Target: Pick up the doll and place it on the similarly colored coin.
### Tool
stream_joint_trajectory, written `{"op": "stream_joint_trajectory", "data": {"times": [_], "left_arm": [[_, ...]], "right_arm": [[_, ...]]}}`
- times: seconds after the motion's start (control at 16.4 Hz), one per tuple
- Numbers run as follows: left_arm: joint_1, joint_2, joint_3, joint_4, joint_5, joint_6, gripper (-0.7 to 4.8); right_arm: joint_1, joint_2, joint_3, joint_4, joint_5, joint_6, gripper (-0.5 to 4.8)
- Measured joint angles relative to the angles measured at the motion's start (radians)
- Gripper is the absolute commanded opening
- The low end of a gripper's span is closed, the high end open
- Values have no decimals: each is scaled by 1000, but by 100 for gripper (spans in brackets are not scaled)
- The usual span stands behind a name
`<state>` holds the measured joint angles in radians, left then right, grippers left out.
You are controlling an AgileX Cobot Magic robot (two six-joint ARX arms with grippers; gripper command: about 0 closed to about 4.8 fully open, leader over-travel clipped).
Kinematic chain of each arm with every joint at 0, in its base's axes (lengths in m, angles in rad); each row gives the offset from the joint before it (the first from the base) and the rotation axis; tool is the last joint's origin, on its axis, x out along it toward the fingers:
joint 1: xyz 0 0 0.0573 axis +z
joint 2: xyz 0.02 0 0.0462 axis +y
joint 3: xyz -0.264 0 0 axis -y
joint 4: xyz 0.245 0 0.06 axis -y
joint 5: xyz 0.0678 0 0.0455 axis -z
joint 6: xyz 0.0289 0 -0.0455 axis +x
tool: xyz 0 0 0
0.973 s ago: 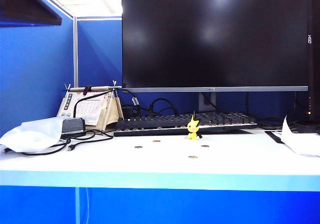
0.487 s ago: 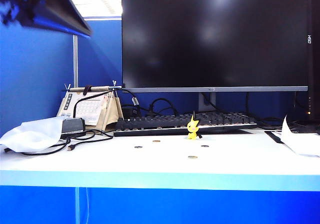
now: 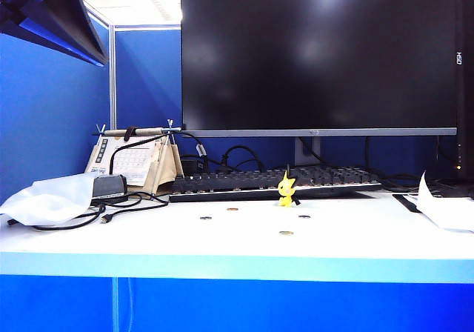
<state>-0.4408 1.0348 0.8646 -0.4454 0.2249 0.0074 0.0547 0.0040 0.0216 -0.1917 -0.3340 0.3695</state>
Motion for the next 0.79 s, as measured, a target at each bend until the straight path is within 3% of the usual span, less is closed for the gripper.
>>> {"op": "stream_joint_trajectory", "data": {"times": [0.12,0.18,0.24,0.3,0.36,0.49,0.67,0.79], "left_arm": [[0,0,0,1,0,-2,26],[0,0,-4,21,56,26,26],[0,0,-32,88,98,41,26],[0,0,-50,109,99,42,26],[0,0,-74,119,99,44,26],[0,0,-82,124,100,66,26],[0,6,-88,137,100,92,26],[0,6,-88,155,101,93,26]], "right_arm": [[0,0,0,1,0,0,303],[1,0,-2,33,-62,13,340],[42,0,-2,65,-60,27,403],[78,0,-2,81,0,26,442],[143,0,-3,117,134,31,441],[246,74,-2,227,277,29,441],[338,301,8,397,376,25,442],[375,605,104,557,387,-40,479]]}}
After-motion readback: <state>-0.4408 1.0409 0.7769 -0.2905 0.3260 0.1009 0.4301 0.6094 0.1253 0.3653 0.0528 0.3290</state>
